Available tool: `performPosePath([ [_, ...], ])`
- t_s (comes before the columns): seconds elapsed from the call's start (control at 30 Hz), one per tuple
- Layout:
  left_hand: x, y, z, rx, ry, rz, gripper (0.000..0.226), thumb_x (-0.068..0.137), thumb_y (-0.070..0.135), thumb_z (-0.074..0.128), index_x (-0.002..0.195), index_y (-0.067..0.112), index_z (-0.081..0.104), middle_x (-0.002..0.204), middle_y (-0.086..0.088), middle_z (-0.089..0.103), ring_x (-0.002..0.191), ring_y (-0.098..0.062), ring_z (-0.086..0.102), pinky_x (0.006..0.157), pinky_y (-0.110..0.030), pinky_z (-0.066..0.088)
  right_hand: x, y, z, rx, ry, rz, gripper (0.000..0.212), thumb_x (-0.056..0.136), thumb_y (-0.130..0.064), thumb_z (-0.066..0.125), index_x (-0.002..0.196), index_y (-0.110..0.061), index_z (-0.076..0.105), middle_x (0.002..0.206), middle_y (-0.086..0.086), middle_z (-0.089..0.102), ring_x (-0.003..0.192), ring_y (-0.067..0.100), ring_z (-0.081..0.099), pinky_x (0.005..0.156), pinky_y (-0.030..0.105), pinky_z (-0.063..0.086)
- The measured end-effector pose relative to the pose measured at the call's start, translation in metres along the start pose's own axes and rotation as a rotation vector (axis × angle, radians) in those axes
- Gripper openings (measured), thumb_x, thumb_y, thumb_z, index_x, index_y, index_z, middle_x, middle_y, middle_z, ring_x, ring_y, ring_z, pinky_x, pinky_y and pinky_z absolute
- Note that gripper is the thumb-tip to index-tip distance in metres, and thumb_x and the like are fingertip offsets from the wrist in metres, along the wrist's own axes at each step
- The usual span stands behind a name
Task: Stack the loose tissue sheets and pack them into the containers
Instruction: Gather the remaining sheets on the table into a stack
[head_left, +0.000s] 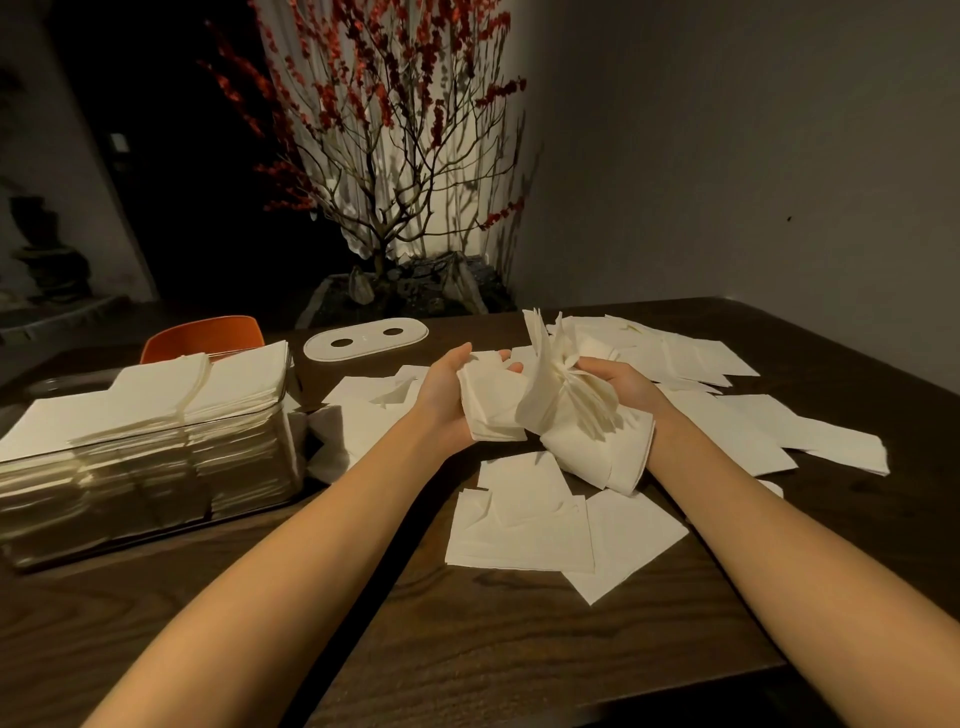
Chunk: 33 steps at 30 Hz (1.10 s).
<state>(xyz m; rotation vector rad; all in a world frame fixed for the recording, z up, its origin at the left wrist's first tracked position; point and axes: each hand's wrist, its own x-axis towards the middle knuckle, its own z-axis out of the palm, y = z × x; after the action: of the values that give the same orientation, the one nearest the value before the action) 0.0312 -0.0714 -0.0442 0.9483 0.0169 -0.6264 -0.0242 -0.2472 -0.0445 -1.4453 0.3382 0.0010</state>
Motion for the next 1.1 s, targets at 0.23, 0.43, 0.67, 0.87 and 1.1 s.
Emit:
performPosePath([
  [0.23,-0.008,-0.003,0.009,0.237,0.026,-0.039,0.034,0.1,0.047,0.038,0.099,0.02,0.059,0.1,-0.011,0.065,0.092,-0.029,0.061,0.072,-0.046,0.048,-0.003,0.0,0.004,0.039,-0.064,-0.023,0.028,0.091,-0.04,0.056,0.11,-0.02,0.062,0.096,0.006,0.066,0.083,0.022,0.064,0.072,0.035,0.05],
  [0.43,-0.009,-0.003,0.012,0.32,0.032,-0.041,0.04,0.096,0.058,0.037,0.101,0.024,0.057,0.106,-0.01,0.064,0.097,-0.029,0.061,0.082,-0.047,0.047,-0.003,0.0,0.009,0.038,-0.066,-0.051,0.02,0.096,-0.033,0.051,0.094,-0.016,0.061,0.075,0.003,0.066,0.056,0.013,0.066,0.047,0.023,0.05],
  [0.67,-0.007,-0.002,0.01,0.228,0.164,-0.077,0.038,0.098,0.05,0.042,0.113,0.017,0.053,0.104,-0.014,0.066,0.098,-0.026,0.063,0.097,-0.043,0.047,-0.001,-0.005,0.007,0.322,-0.035,-0.161,0.023,0.101,-0.028,0.04,0.088,-0.02,0.058,0.065,-0.008,0.069,0.069,0.013,0.064,0.052,0.022,0.055],
  [0.87,-0.011,-0.004,0.014,0.243,0.146,-0.108,0.032,0.101,0.044,0.04,0.11,0.015,0.05,0.095,-0.012,0.062,0.084,-0.025,0.06,0.076,-0.04,0.05,-0.005,-0.006,0.007,0.351,-0.068,-0.168,0.016,0.096,-0.037,0.047,0.105,-0.029,0.057,0.092,0.002,0.065,0.079,0.019,0.065,0.066,0.036,0.054],
  [1.1,-0.007,-0.006,0.013,0.046,0.034,-0.139,0.049,0.098,0.055,0.038,0.125,0.017,0.053,0.112,-0.017,0.066,0.105,-0.037,0.061,0.087,-0.051,0.047,-0.009,-0.001,0.019,0.057,-0.178,-0.122,0.008,0.094,-0.026,0.055,0.096,-0.023,0.062,0.085,0.003,0.067,0.067,0.016,0.068,0.057,0.028,0.054],
])
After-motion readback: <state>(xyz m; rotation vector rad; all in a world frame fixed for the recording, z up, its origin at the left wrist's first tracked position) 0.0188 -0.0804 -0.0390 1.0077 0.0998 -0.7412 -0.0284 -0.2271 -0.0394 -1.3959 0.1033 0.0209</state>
